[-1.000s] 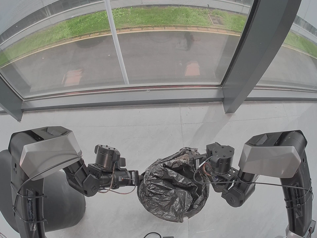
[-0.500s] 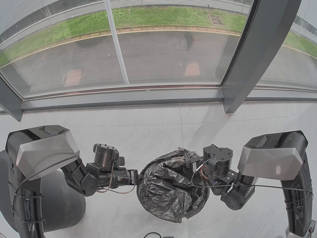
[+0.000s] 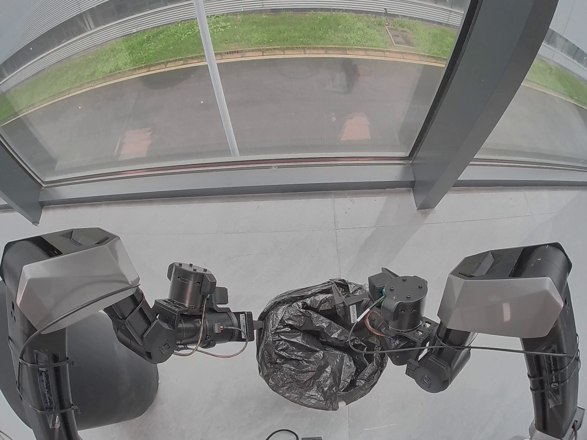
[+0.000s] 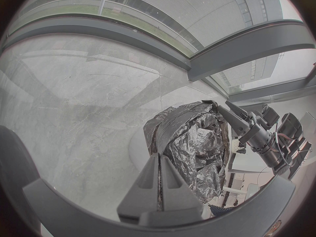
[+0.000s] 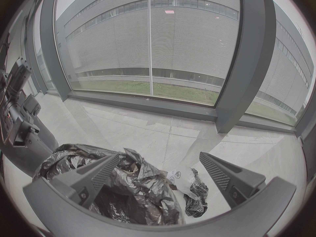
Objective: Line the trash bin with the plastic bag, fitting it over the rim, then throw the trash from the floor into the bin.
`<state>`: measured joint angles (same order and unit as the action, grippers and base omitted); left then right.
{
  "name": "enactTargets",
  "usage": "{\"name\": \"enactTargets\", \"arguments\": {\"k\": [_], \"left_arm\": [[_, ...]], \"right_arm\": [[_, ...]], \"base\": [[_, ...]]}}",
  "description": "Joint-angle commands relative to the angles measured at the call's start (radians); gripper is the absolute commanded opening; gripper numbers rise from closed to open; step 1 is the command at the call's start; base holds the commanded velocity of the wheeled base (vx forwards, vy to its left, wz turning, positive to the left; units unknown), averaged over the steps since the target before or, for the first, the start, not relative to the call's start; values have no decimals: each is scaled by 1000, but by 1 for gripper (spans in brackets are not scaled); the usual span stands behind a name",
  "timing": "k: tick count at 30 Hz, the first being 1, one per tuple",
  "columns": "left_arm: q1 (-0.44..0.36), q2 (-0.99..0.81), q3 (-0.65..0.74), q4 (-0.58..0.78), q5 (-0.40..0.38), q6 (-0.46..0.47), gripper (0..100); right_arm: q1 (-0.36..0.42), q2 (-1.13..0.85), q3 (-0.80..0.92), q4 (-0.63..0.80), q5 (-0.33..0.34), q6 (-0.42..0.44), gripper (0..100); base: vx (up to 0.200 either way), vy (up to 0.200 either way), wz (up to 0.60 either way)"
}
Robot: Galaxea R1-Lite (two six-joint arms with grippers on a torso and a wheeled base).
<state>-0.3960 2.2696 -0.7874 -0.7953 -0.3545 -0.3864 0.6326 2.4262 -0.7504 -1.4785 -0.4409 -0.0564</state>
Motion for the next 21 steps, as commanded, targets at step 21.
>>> {"name": "enactTargets", "arguments": {"k": [21], "left_arm": [[2,-108,80,1,0,0,0]], "right_arm": [[52,-84,69,-3,1,1,100]], "base": [[0,0,0]]}}
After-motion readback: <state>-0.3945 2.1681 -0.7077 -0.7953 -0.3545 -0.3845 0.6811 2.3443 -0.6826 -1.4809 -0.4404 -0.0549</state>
